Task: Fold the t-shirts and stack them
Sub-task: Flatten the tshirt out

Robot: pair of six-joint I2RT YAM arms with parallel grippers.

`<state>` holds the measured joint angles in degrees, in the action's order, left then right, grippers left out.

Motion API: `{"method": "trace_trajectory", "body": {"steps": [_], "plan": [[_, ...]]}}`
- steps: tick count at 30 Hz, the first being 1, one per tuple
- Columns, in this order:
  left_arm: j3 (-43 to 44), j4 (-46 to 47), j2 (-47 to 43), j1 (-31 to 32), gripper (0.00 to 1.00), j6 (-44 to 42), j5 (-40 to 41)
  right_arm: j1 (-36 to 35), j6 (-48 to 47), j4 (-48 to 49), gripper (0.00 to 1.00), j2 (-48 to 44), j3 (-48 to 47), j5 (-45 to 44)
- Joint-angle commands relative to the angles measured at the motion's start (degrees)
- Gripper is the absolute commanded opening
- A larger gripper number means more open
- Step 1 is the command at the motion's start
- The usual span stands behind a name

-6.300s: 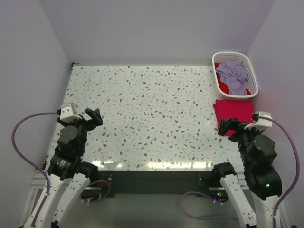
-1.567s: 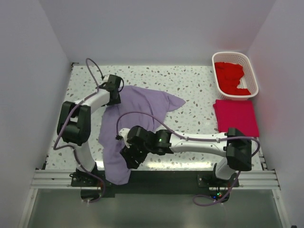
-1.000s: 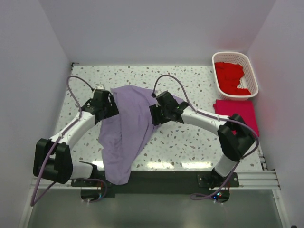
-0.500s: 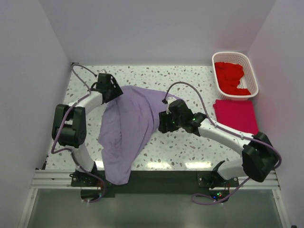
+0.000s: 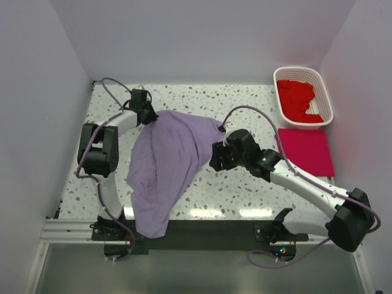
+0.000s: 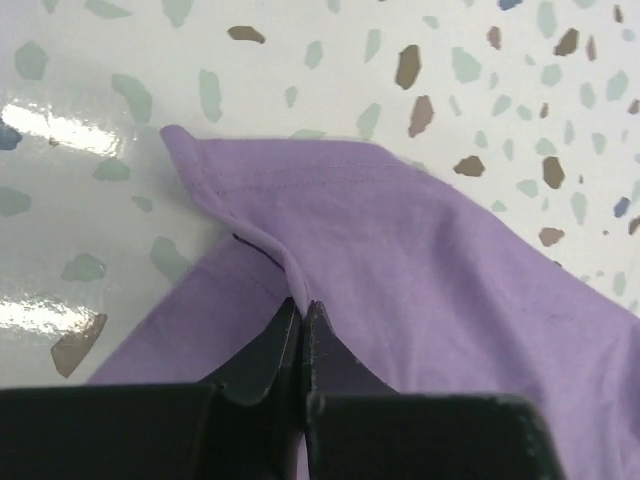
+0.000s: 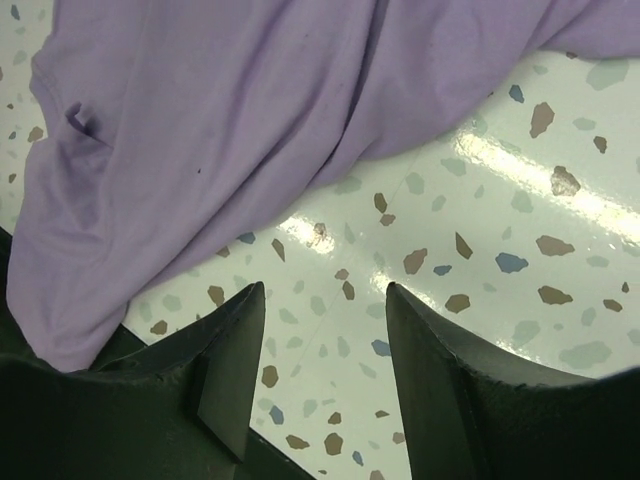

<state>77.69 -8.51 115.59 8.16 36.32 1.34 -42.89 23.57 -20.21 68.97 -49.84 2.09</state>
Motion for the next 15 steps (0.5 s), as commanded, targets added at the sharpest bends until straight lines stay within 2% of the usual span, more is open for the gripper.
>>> {"method": "trace_trajectory", "body": {"steps": [1,3,9,10,13,15], "plan": [[2.2,3.1,-7.9,3.3,0.00,-4.0,-3.6,-0.2,-0.3,-2.9,0.56,-4.1,-1.0,-4.2],[1.2,2.7,-13.2,6.6,0.00,-5.1,-3.5,-0.2,0.2,-5.4,0.56,-7.9,-1.7,-9.6],[-5.2,5.0,-25.9,24.0,0.04,-3.4,-2.2,-0.2,0.9,-12.6,0.57,-18.9,-4.5,-28.8],[-7.3,5.7,-26.9,28.5,0.05,-3.1,-2.2,-0.2,1.3,-15.0,0.57,-20.4,-5.0,-30.9],[-9.6,6.6,-28.7,36.2,0.09,-3.1,0.0,-0.2,0.0,-15.9,0.64,-27.3,-4.8,-36.9],[-10.5,6.1,-28.2,37.5,0.09,-2.5,1.1,-0.2,-1.3,-16.0,0.66,-29.8,-4.6,-37.2]]}}
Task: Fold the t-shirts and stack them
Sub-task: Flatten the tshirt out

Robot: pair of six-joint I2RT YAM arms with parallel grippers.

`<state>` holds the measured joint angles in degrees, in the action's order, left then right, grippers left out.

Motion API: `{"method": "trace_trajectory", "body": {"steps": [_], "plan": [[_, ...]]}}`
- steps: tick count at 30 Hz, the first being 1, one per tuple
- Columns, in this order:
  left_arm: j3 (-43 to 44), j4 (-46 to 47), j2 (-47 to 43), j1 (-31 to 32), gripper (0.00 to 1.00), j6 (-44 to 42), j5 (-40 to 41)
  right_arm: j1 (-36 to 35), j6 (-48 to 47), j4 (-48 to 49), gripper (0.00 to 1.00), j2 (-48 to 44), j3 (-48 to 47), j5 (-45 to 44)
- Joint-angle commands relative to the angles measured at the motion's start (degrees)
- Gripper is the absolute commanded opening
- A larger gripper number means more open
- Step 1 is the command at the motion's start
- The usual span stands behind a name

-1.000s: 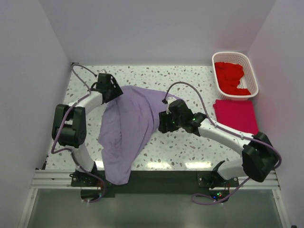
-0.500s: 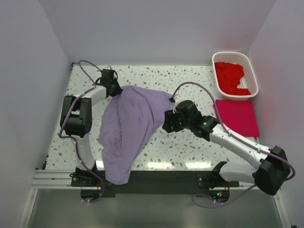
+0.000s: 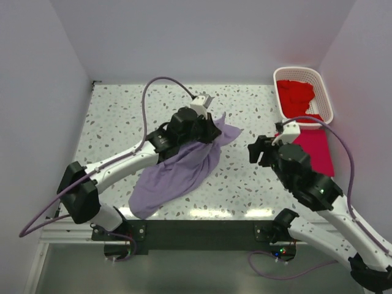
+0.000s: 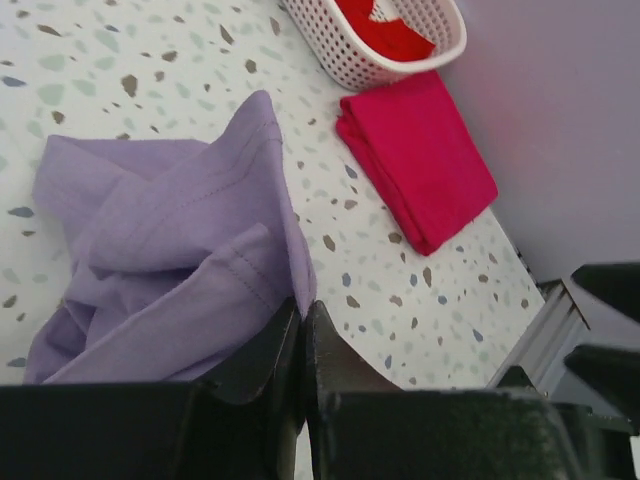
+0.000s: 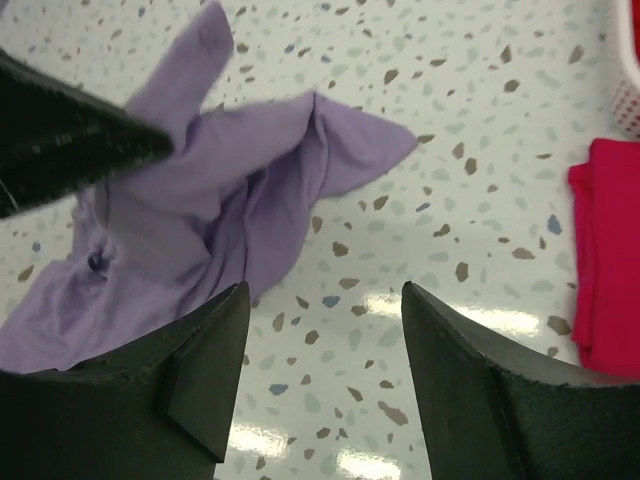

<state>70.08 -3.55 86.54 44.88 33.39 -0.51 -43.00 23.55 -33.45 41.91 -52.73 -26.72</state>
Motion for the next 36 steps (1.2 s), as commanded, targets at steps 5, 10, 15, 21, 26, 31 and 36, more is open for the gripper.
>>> {"method": "trace_trajectory", "body": {"steps": [5,10,15,21,26,31,36], "plan": [[-5.0,2.1,3.6,2.6,0.15,-0.7,2.9,-0.1,-0.5,-3.7,0.67,-0.5,0.3,-3.3],[-6.6,2.6,5.6,6.3,0.34,-2.1,2.5,-0.1,3.2,-1.0,0.70,4.0,4.5,2.6],[-10.7,5.6,5.2,10.0,0.48,-1.5,-0.9,0.0,4.6,0.7,0.74,6.5,6.9,1.9],[-13.9,3.7,-1.4,8.4,0.53,-1.0,6.4,0.8,6.9,3.8,0.80,9.7,8.8,0.9],[-16.2,0.3,-4.1,3.5,0.53,-2.6,9.2,6.5,9.0,11.2,0.80,19.9,6.2,7.5],[-18.4,-1.4,-6.8,3.5,0.56,-3.1,9.7,12.0,9.1,13.3,0.78,33.6,-3.0,11.8],[-19.9,-4.3,-8.8,3.5,0.65,-3.8,11.7,18.5,8.9,17.1,0.65,43.4,-6.2,18.4]]}}
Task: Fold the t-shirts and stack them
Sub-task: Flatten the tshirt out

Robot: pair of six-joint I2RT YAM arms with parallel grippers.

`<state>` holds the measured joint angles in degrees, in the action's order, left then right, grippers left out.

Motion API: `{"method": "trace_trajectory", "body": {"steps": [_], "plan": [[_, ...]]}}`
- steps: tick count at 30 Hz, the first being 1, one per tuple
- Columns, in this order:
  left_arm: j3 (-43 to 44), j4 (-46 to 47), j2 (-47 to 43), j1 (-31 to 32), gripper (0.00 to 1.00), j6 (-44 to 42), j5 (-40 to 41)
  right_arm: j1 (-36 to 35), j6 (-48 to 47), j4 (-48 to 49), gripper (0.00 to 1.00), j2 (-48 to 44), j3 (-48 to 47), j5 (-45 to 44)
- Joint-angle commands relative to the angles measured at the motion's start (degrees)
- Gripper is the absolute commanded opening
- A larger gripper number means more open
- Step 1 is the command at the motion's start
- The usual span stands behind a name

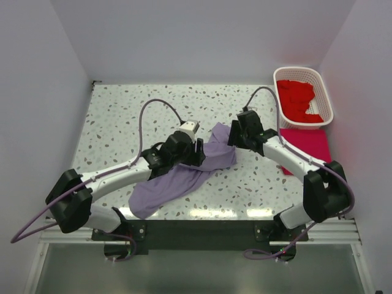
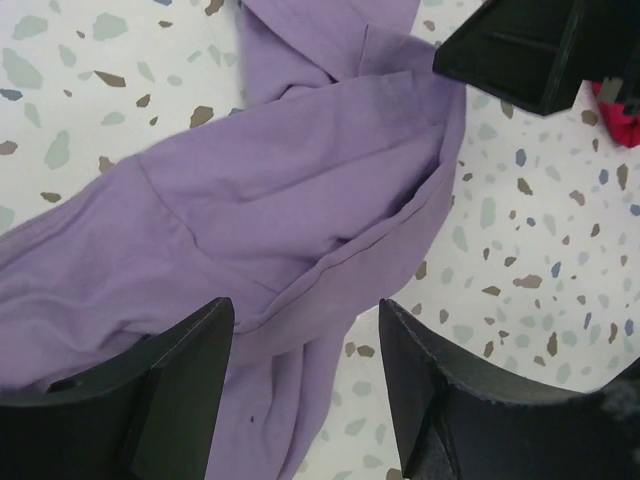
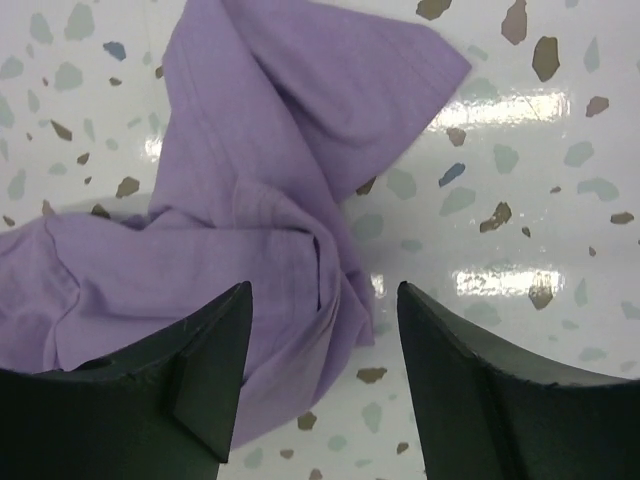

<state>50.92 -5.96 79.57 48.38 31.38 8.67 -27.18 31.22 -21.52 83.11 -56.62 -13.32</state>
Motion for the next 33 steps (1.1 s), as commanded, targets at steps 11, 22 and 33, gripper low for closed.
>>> {"method": "trace_trajectory", "body": {"steps": [11,22,33], "plan": [[-0.8,-4.2,-2.7,1.9,0.66,-2.2,2.6,4.2,-0.5,6.4,0.00,-4.1,8.2,7.5],[10.6,-7.5,5.8,3.9,0.67,-10.5,1.7,4.1,5.5,5.2,0.00,-25.1,30.9,8.8],[33.6,-10.0,27.6,5.8,0.67,-23.6,5.7,4.2,7.5,8.3,0.00,-25.1,33.8,11.5]]}}
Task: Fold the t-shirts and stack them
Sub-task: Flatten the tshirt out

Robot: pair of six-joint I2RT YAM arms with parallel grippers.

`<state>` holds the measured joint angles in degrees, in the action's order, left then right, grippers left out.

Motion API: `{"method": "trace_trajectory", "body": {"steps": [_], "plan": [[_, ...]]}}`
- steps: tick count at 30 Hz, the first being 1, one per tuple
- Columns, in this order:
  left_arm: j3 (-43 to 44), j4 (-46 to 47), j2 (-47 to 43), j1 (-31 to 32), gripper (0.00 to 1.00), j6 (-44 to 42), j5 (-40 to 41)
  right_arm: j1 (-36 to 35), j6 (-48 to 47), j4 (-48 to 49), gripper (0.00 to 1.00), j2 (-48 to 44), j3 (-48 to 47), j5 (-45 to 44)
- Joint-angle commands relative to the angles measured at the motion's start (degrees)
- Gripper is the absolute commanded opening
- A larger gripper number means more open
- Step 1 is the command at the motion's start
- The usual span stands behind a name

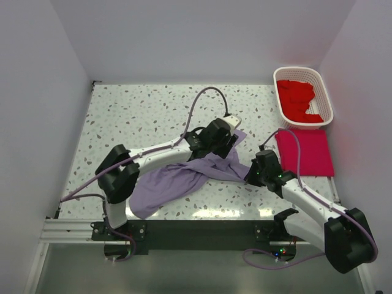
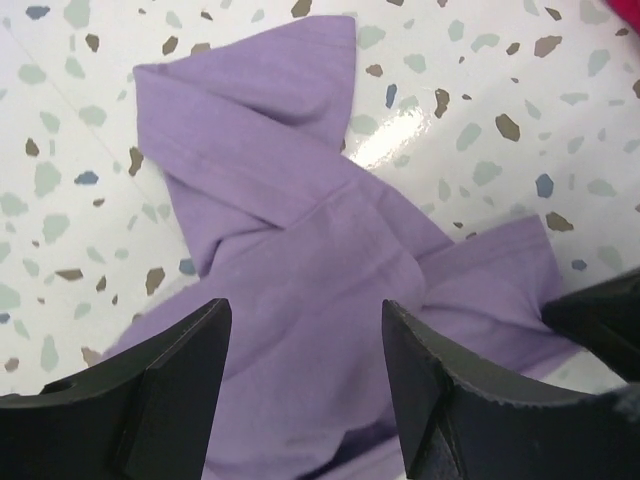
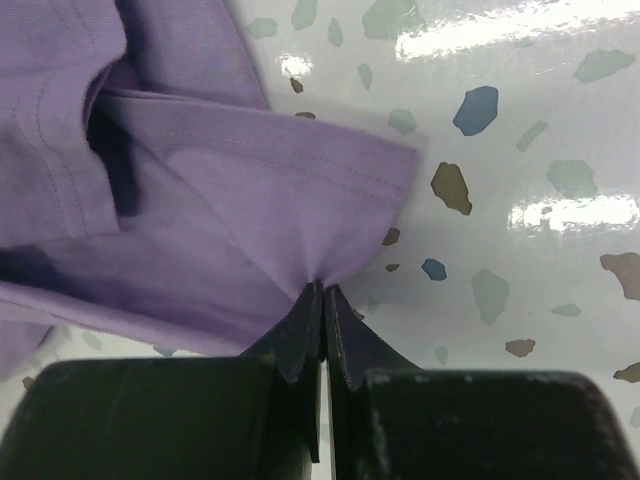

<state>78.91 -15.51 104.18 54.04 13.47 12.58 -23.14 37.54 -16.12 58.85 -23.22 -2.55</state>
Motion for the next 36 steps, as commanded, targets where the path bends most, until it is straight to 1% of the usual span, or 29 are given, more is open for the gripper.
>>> {"method": "trace_trajectory", "body": {"steps": [1,2,5,8,11,15,18,21,22,23,24,26,27,28,30,31,32,33,34,36], "plan": [[7.0,-1.5,5.7,0.2,0.66,-7.1,1.7,0.1,1.2,3.1,0.00,-1.2,0.5,0.9],[9.9,-2.3,7.1,0.3,0.66,-7.7,1.8,0.1,1.3,3.2,0.00,-1.4,0.7,1.0],[14.7,-4.7,11.6,-0.2,0.65,-9.0,1.6,0.1,1.1,3.5,0.00,-1.9,1.2,1.1],[17.8,-6.3,15.0,-1.3,0.64,-9.1,-1.6,0.1,1.0,4.0,0.00,-1.8,1.4,1.4],[19.7,-8.1,17.7,-2.2,0.63,-8.8,-4.8,0.1,0.9,4.0,0.00,-1.7,1.4,1.6],[19.9,-8.6,19.0,-2.8,0.60,-8.6,-7.0,0.0,0.8,4.2,0.00,-1.8,1.4,1.6],[19.7,-8.2,19.4,-3.8,0.50,-7.6,-8.2,0.1,0.8,4.3,0.00,-1.7,1.5,1.7],[19.6,-8.0,19.1,-4.1,0.33,-7.4,-9.0,0.0,0.8,4.3,0.00,-1.8,1.6,1.4],[19.6,-8.1,18.6,-4.1,0.22,-7.4,-9.1,0.1,0.8,4.2,0.00,-2.0,1.6,1.4],[19.2,-8.0,18.2,-4.2,0.17,-7.3,-9.0,0.1,0.8,4.1,0.00,-2.1,1.6,1.4],[19.0,-7.5,16.9,-4.4,0.10,-7.1,-9.0,0.1,0.9,3.9,0.00,-2.1,1.5,1.3],[18.3,-7.3,15.4,-5.4,0.03,-6.4,-8.5,0.1,0.8,3.5,0.00,-2.3,1.3,1.1],[18.0,-7.1,14.5,-6.1,0.01,-4.9,-8.3,0.1,0.7,3.2,0.00,-2.4,1.3,0.8],[17.8,-7.2,12.6,-7.2,0.00,-4.1,-8.2,0.1,0.5,2.9,0.00,-2.8,0.8,0.4],[17.2,-7.6,9.5,-11.0,0.00,-2.4,-5.6,0.1,0.2,1.4,0.00,-3.1,0.4,-0.7],[17.1,-8.0,8.4,-14.0,0.00,-2.3,-3.9,0.1,-0.2,0.7,0.00,-3.2,-0.2,-1.1],[17.2,-8.4,7.6,-15.6,0.00,-2.5,-0.7,0.1,-0.4,-0.3,0.00,-3.7,-0.5,-1.4],[17.5,-9.4,6.9,-17.3,0.00,-2.7,0.2,0.1,-0.6,-0.9,0.00,-3.8,-0.7,-1.8],[18.8,-10.0,6.0,-20.8,0.00,-2.8,0.8,0.1,-0.9,-1.5,0.00,-4.0,-1.2,-2.5],[20.4,-11.6,5.9,-24.2,0.02,-3.1,0.9,0.1,-1.3,-3.0,0.00,-4.3,-1.7,-3.2]]}}
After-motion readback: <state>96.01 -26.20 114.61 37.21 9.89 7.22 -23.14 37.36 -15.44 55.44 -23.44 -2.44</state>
